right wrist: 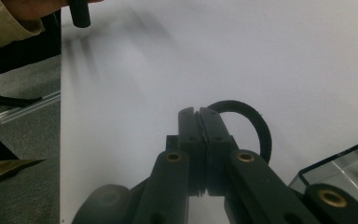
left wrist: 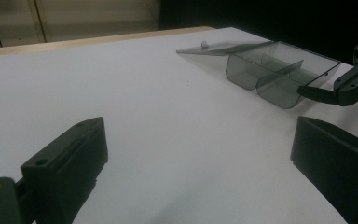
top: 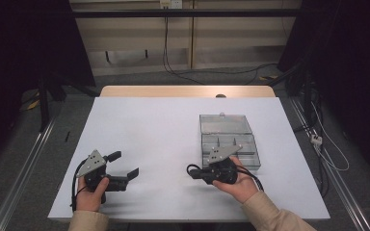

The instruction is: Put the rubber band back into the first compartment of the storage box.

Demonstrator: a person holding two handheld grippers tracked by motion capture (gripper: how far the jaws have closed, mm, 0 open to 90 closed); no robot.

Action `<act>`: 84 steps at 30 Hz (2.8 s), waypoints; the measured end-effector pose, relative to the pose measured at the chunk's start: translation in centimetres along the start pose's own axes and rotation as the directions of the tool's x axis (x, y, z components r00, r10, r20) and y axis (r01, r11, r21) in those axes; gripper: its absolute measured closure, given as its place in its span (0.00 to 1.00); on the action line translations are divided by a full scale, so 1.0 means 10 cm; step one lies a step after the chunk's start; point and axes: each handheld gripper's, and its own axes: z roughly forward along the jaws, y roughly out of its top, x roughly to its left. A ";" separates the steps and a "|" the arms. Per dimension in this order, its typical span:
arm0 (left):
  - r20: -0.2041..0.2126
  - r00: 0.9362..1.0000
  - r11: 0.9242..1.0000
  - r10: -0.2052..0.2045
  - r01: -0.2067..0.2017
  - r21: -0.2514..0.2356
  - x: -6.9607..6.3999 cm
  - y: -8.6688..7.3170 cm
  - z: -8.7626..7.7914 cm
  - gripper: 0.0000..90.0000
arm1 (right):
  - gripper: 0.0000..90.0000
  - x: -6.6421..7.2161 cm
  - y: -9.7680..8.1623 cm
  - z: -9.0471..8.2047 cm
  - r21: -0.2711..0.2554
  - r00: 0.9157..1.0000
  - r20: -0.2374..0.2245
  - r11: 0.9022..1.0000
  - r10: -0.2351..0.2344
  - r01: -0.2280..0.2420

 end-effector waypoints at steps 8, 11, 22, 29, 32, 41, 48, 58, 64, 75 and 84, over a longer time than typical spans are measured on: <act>0.000 1.000 1.000 0.000 0.000 0.000 0.00 0.00 0.00 0.04 | 0.99 -0.04 0.05 -0.04 -0.008 1.000 0.004 1.000 0.006 -0.006; 0.000 1.000 1.000 0.001 -0.001 0.001 0.00 0.00 0.00 0.04 | 0.99 -0.06 0.07 -0.08 -0.009 1.000 0.009 1.000 0.006 -0.006; 0.001 1.000 1.000 0.000 0.000 0.001 0.00 0.00 0.00 0.04 | 0.99 -0.12 0.08 -0.13 -0.014 1.000 0.020 1.000 0.009 -0.008; 0.001 1.000 1.000 0.000 0.000 0.001 0.00 0.00 0.00 0.04 | 0.99 -0.16 0.08 -0.15 -0.017 1.000 0.029 1.000 0.013 -0.013; 0.001 1.000 1.000 0.000 0.000 0.001 0.00 0.00 0.00 0.04 | 0.99 -0.18 0.08 -0.17 -0.022 0.999 0.035 1.000 0.018 -0.017; 0.000 1.000 1.000 -0.003 0.003 0.000 0.01 0.00 -0.01 0.04 | 0.99 -0.23 0.08 -0.19 -0.023 0.999 0.043 1.000 0.022 -0.021; -0.002 1.000 1.000 -0.005 0.005 -0.001 0.01 0.00 -0.01 0.04 | 0.99 -0.27 0.09 -0.20 -0.027 0.998 0.052 0.999 0.028 -0.027; -0.003 1.000 1.000 -0.003 0.003 -0.003 0.01 0.00 -0.01 0.04 | 0.99 -0.34 0.09 -0.24 -0.035 0.997 0.069 0.999 0.036 -0.034; -0.001 1.000 1.000 -0.002 0.002 -0.006 0.01 0.00 -0.01 0.04 | 0.99 -0.39 0.09 -0.26 -0.035 0.996 0.084 0.999 0.039 -0.036; 0.001 1.000 1.000 -0.004 0.004 -0.004 0.01 0.00 -0.01 0.04 | 0.99 -0.46 0.08 -0.27 -0.033 0.994 0.097 0.999 0.046 -0.043; 0.000 1.000 1.000 -0.005 0.005 -0.005 0.01 0.00 -0.01 0.04 | 0.99 -0.50 0.09 -0.27 -0.036 0.993 0.102 0.998 0.051 -0.048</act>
